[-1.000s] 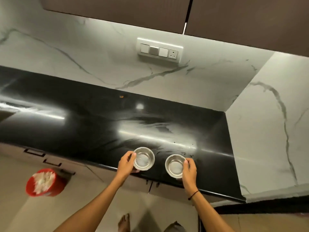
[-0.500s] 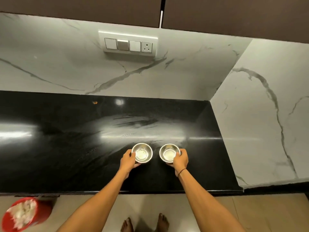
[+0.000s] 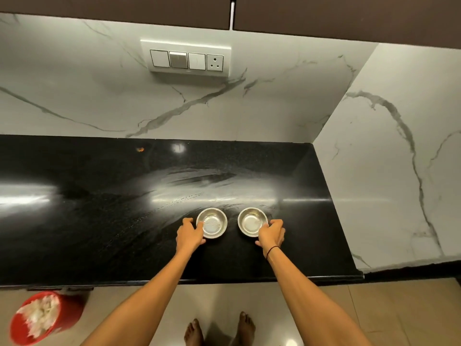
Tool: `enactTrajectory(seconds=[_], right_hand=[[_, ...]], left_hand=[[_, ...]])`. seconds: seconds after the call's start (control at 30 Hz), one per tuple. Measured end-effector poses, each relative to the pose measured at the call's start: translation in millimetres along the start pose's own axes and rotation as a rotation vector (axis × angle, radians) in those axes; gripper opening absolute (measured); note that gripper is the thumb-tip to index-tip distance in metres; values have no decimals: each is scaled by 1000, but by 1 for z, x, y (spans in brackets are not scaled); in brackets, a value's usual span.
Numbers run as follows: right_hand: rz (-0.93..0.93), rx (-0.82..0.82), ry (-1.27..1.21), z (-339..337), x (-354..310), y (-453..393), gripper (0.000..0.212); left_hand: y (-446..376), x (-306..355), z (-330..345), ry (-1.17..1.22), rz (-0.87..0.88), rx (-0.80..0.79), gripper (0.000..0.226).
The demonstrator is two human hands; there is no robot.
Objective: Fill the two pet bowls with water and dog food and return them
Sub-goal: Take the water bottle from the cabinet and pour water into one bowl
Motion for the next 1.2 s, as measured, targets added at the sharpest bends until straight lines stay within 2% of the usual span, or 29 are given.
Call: enactTrajectory(seconds=[0.07,0.13,0.23,0.37,0.6,0.77,0.93,1.1,1.17,1.2], right_hand=[[-89,54,144,-11,-9,13,15],[-203,90,146,-20,-25,25,13],[-368,35,-4,-29,-59,40,4],[-555,-39,-142,-47,-126,72,9],[-874,-31,-273,-106,-248,147,7],[-1036,1,-333,-146,-323,208,8],[-1190,35,-353,-173,-381,261,8],[-1333,87,-288,-193,-430,317,6],[-1394,155,-241,-195,-445,340,18],[-1422,257,-200,-197,-451,353,35]], left_hand=[[12,9,-9,-69,53,111,38],[22,22,-14,-52,99,167,26],[34,58,-7,113,202,15,15],[67,137,3,227,426,-179,14],[142,276,-17,369,781,-252,29],[190,364,-49,513,951,-276,33],[225,424,-66,816,986,-410,36],[240,434,-58,1049,946,-522,19],[243,422,-54,1068,953,-526,16],[247,414,-55,1054,966,-505,14]])
Point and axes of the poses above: each hand's wrist, its own y-axis away from the middle knuckle, its own z-axis out of the palm, x = y × z, the point moved 6 cm from there along -y, towards the middle knuckle, and after that the axes turned 12 degrees about -x, right-handed, at the moved point
